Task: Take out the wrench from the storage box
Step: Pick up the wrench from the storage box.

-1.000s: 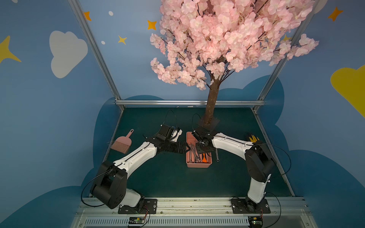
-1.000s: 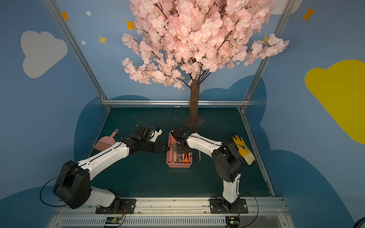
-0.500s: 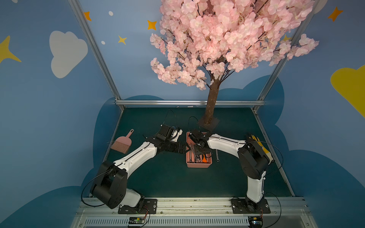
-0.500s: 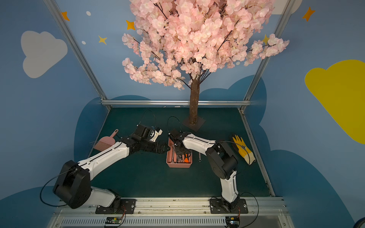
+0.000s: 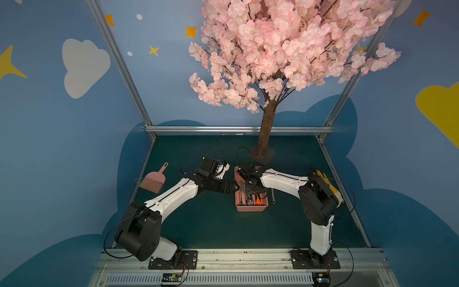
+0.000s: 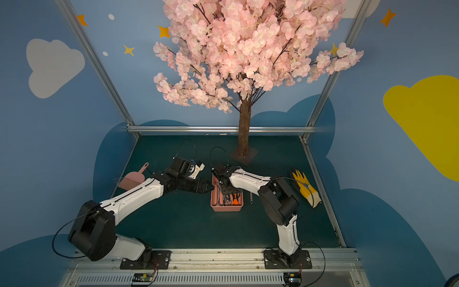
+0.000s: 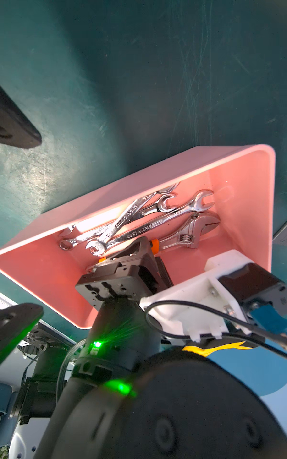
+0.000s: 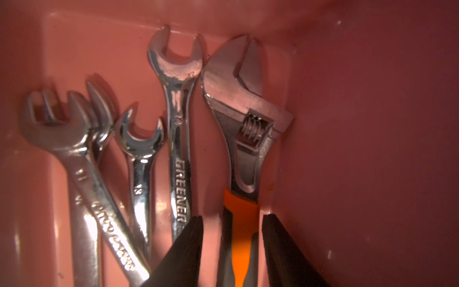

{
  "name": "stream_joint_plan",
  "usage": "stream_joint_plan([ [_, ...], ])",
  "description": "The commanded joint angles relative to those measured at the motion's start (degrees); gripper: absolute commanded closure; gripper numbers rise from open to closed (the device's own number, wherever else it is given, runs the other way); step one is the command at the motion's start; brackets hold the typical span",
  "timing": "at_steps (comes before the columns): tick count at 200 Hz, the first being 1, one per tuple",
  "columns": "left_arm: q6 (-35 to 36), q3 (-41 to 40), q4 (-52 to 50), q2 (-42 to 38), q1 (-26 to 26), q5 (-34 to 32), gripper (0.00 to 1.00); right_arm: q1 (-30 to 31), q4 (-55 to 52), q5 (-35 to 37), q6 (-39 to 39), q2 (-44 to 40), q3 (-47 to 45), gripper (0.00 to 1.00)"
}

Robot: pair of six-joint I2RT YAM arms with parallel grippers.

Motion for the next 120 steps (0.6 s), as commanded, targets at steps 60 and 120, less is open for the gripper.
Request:
stream_joint_plan([
  [60,1.7,0.7,-0.8,1.9,0.1,1.0,0.00,-1.7,-2.9,-2.3,1.6,3.5,-0.8,0.54],
  [120,2.0,0.6,-0.6,2.6,0.2,1.2,0.00,-1.9,0.1,-5.3,1.3,3.5,-1.3,0.67],
])
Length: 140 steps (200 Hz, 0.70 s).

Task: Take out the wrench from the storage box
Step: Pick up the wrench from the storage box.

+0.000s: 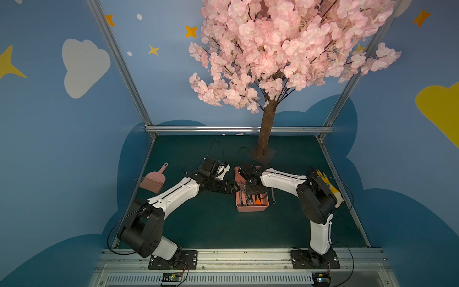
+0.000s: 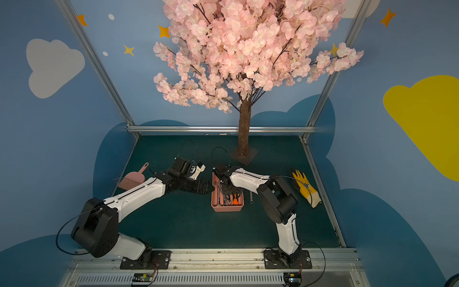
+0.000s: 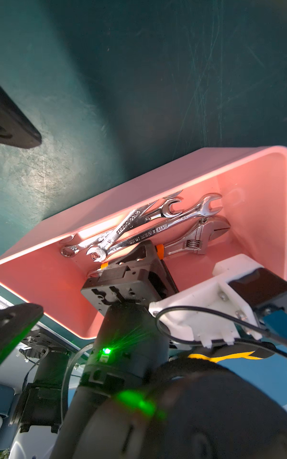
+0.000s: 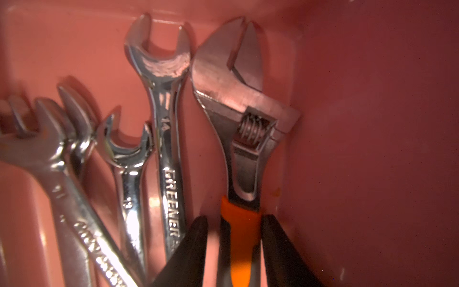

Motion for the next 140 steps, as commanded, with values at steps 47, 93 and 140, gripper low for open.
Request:
stream_joint_plan([
  [47,1.5,0.7,-0.4,1.7,0.3,1.3,0.00,-1.0,1.2,-2.7,-0.4,3.8,-1.5,0.71],
  [93,1.7,0.8,-0.6,2.0,0.2,1.4,0.00,-1.9,3.3,-6.2,-0.9,5.5,-1.4,0.65],
  [140,1.7,1.1,-0.6,2.2,0.3,1.4,0.00,-1.5,1.7,-5.1,-2.1,6.4,0.1,0.82],
])
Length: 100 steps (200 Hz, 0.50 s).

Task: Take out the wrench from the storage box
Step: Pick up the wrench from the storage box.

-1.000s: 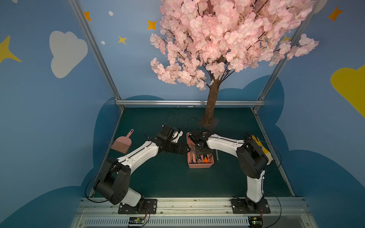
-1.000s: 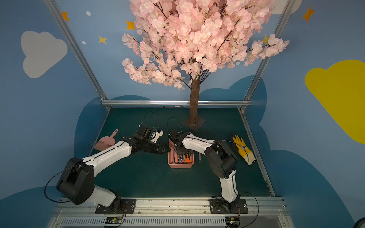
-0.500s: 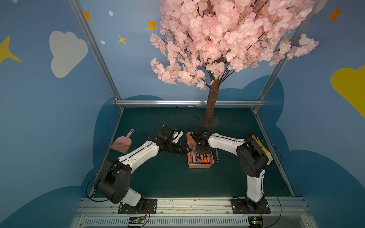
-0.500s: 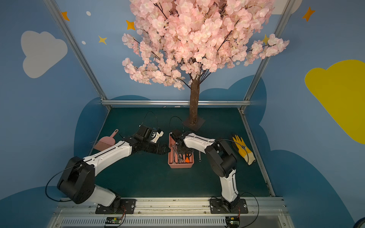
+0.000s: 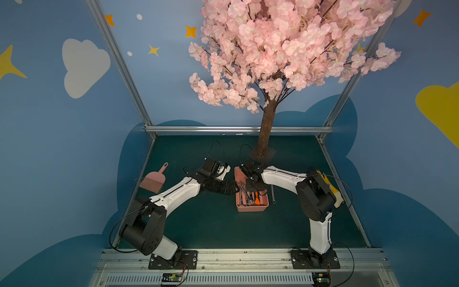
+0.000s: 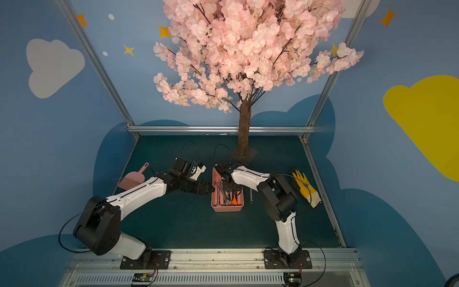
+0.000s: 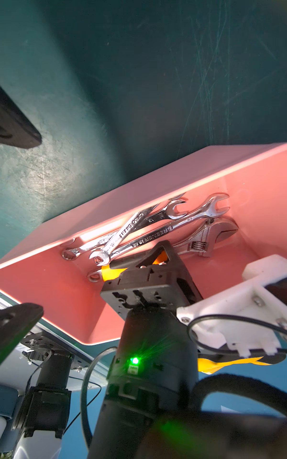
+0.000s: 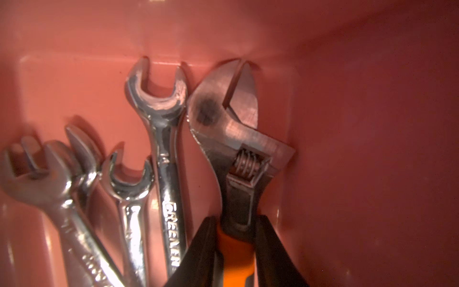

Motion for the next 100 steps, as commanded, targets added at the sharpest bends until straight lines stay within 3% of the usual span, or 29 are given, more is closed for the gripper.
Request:
stream_joint_plan([
  [1,1.0,1.1,-0.6,0.9,0.2,0.8,0.00,0.1,0.0,-2.8,-1.0,4.7,-1.7,0.82],
  [44,1.0,1.5,-1.0,1.0,0.2,0.8,0.00,1.0,-1.3,-0.2,-1.8,1.6,-0.4,1.00],
  [100,1.1,1.7,-1.6,0.8,0.3,0.5,0.00,1.1,-2.1,1.1,-3.4,-3.2,1.6,1.00],
])
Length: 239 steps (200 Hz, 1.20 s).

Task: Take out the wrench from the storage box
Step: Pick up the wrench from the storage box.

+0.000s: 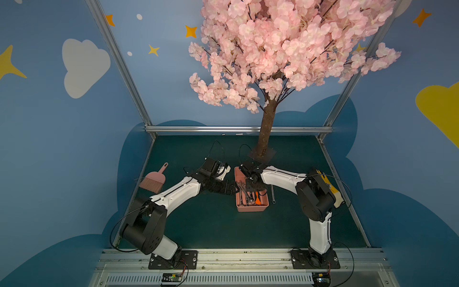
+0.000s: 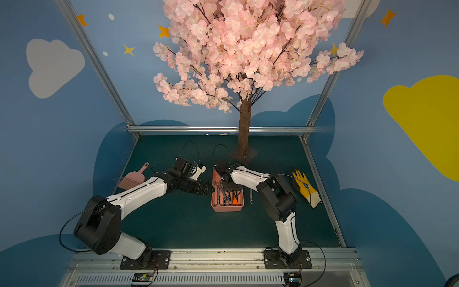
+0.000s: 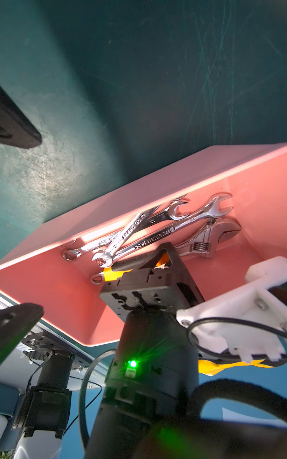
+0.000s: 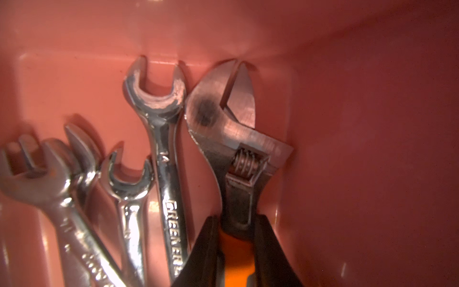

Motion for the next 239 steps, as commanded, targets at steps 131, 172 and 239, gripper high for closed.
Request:
stream_joint_plan([
  [131,1.4,2.3,-2.2,0.5,0.3,0.4,0.00,3.2,-8.2,4.3,-4.5,-11.2,6.2,1.00],
  [172,0.2,2.8,-1.9,-0.9,0.2,1.4,0.00,3.2,-12.5,5.1,-4.6,-13.5,8.9,1.00],
  [239,-1.6,6.3,-4.8,-3.5,-2.4,-0.2,0.00,-1.8,-15.7,5.9,-7.0,-22.8,4.4,1.00],
])
